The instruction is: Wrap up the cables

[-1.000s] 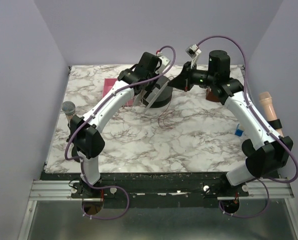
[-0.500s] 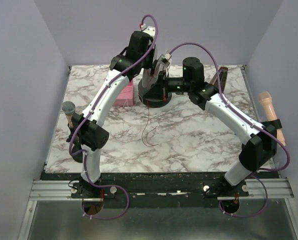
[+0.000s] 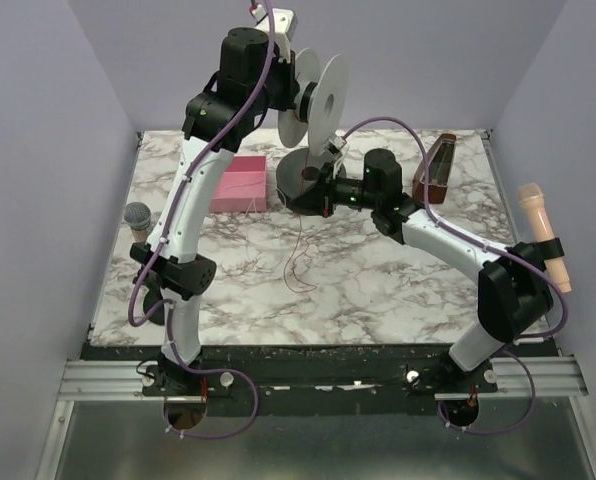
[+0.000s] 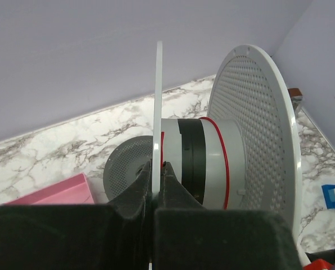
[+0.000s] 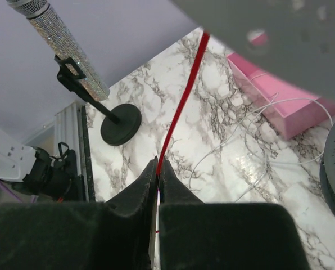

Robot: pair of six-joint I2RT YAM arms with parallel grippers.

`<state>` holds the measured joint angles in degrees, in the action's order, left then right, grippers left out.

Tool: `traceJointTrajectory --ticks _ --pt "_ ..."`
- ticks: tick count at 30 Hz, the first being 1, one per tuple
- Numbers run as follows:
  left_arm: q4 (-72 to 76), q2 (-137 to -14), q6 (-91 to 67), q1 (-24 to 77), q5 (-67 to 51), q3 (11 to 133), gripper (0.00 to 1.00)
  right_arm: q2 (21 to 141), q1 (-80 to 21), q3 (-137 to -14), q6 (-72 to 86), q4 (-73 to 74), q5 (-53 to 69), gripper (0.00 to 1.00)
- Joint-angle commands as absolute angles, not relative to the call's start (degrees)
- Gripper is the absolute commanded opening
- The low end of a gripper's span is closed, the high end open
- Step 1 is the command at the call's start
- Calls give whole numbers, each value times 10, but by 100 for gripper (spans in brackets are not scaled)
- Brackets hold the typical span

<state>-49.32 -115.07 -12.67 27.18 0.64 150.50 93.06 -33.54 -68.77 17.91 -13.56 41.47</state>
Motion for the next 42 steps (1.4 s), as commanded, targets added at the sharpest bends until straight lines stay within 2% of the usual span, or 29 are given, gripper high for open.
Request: traceJointTrajectory --ticks 1,4,13,20,30,32,35,38,42 --pt "-453 -1114 -107 274 -20 1593 0 942 -343 -632 163 -277 397 11" --pt "-463 -1101 -93 279 -21 1615 0 967 -343 -621 175 -324 396 15" --pt "-503 -1056 -70 295 -42 1635 0 1025 -343 -609 186 -400 368 42" --pt "-504 -1048 -42 298 -38 1687 0 1006 -343 -598 94 -307 337 49" --pt "-506 -1049 -33 300 -35 1717 0 986 -344 -537 45 -263 304 55" --pt "-504 -1050 -33 300 -35 1723 0 985 -344 -542 36 -253 293 64" --pt "-504 -1049 -30 300 -37 1723 0 980 -345 -544 6 -237 303 71" --pt "-504 -1050 -28 301 -36 1725 0 989 -345 -556 -11 -194 309 71" --pt "-504 -1052 -28 301 -36 1731 0 999 -353 -550 45 -176 221 71"
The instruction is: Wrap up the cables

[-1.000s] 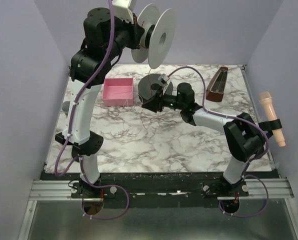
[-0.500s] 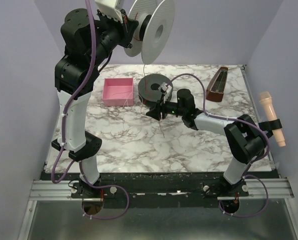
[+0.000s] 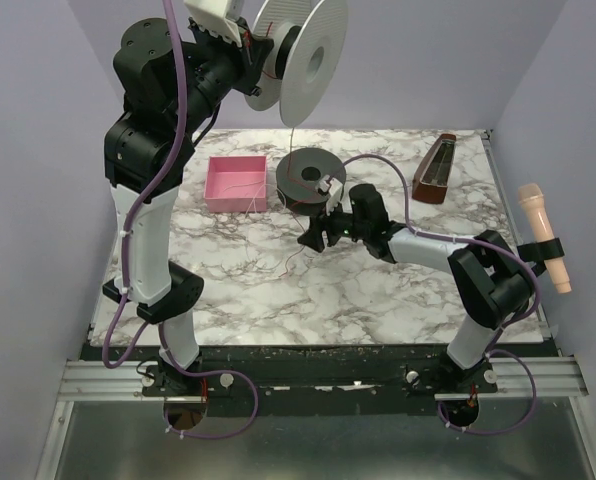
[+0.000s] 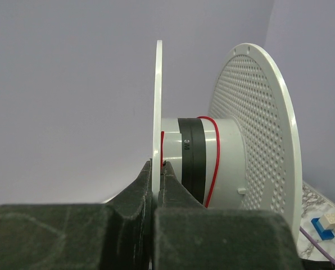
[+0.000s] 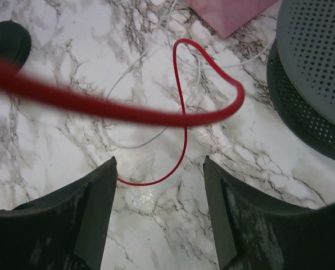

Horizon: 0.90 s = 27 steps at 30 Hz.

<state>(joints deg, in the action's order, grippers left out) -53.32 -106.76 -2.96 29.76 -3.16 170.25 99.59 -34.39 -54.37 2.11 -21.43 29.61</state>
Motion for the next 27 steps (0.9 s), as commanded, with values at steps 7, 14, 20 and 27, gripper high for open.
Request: traceJointTrajectory --ticks 7,14,20,27 --pt "-502 -1057 -33 301 -48 1734 0 1024 -353 -533 134 -218 210 71" --pt "-501 -1056 -38 301 -47 1734 0 1084 -352 -556 190 -279 284 65" --pt "-504 -1055 -41 301 -54 1734 0 1106 -352 -561 235 -331 303 32" --pt "-521 -1051 -22 301 -46 1731 0 1061 -320 -534 271 -331 272 1"
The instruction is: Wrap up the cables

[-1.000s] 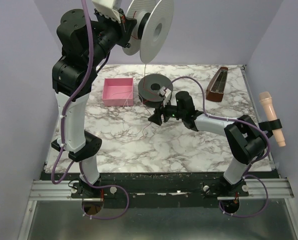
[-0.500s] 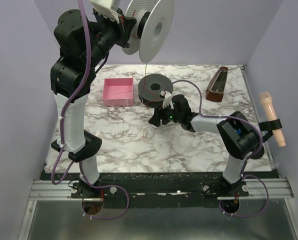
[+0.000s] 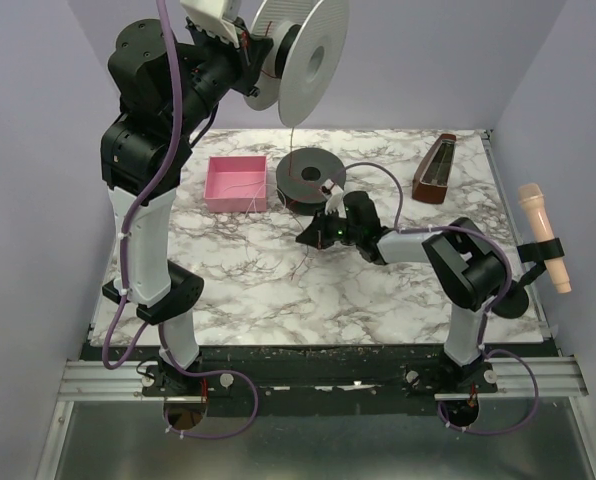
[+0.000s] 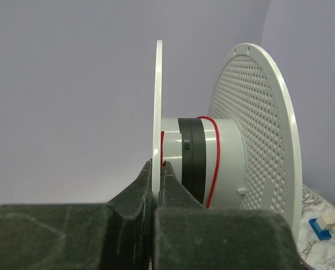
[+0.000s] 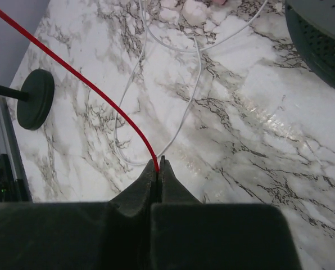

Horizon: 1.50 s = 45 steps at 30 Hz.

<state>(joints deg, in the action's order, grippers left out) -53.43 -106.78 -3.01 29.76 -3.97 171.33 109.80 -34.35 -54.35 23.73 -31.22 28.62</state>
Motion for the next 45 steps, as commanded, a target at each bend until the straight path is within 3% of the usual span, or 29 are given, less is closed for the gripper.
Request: traceJointTrajectory --ticks 1,7,17,22,26,30,38,45 --pt "-528 -1048 -17 301 -48 1727 0 1045 -304 -530 279 -321 268 1" --pt "-598 -1005 85 301 -180 1645 0 934 -152 -535 292 -222 273 1" --pt "-823 -923 366 305 -259 1388 0 853 18 -710 204 -29 252 1" --pt "-785 -897 357 345 -177 1218 0 860 11 -822 156 48 274 1" --pt "-719 -909 308 368 -129 1140 0 873 -72 -904 41 159 243 1" --pt "-641 -934 264 372 -59 1083 0 875 -86 -958 56 223 256 1" --pt "-498 -993 147 369 11 1063 0 882 -167 -1127 42 351 251 1" --pt "-398 -1052 34 352 28 1095 0 875 -222 -1175 72 364 298 1"
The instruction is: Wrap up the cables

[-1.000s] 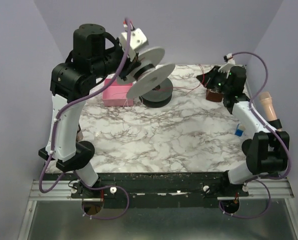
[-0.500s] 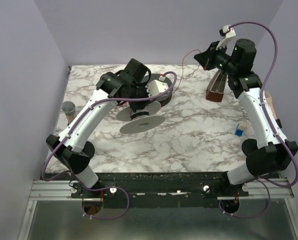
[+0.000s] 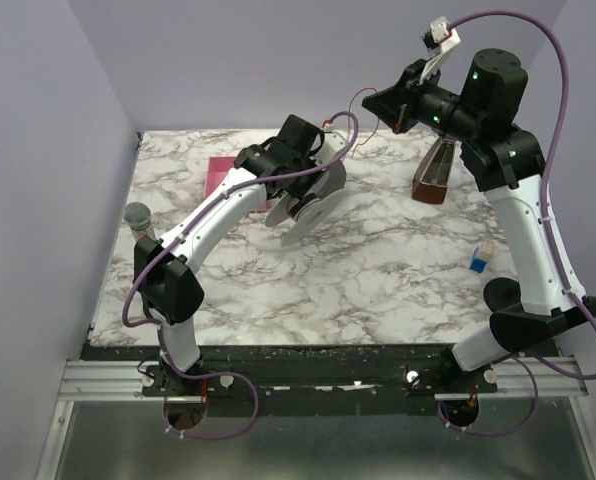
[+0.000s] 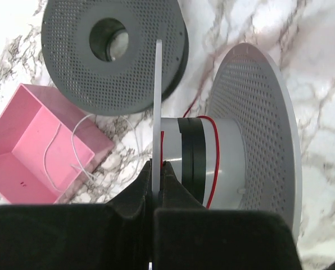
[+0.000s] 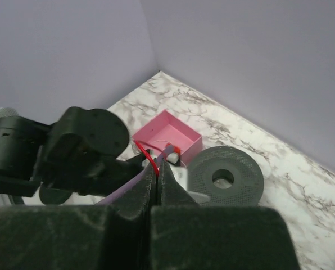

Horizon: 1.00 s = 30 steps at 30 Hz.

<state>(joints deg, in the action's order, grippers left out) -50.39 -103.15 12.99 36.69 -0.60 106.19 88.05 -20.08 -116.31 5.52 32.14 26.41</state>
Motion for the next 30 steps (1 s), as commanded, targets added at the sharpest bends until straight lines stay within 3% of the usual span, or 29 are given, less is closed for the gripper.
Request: traceJointTrajectory --ticks 1,12,20,30 --pt "-385 -1060 10 340 27 1104 0 868 -231 -1167 78 355 303 1" --pt "-335 -1144 -89 280 3 1244 0 818 -370 -1076 87 222 396 1" --pt "-315 -1193 -104 244 12 1413 0 914 -490 -1127 -27 300 470 1" --pt "-310 -1206 -205 163 -57 1560 0 919 -504 -975 -117 289 476 1"
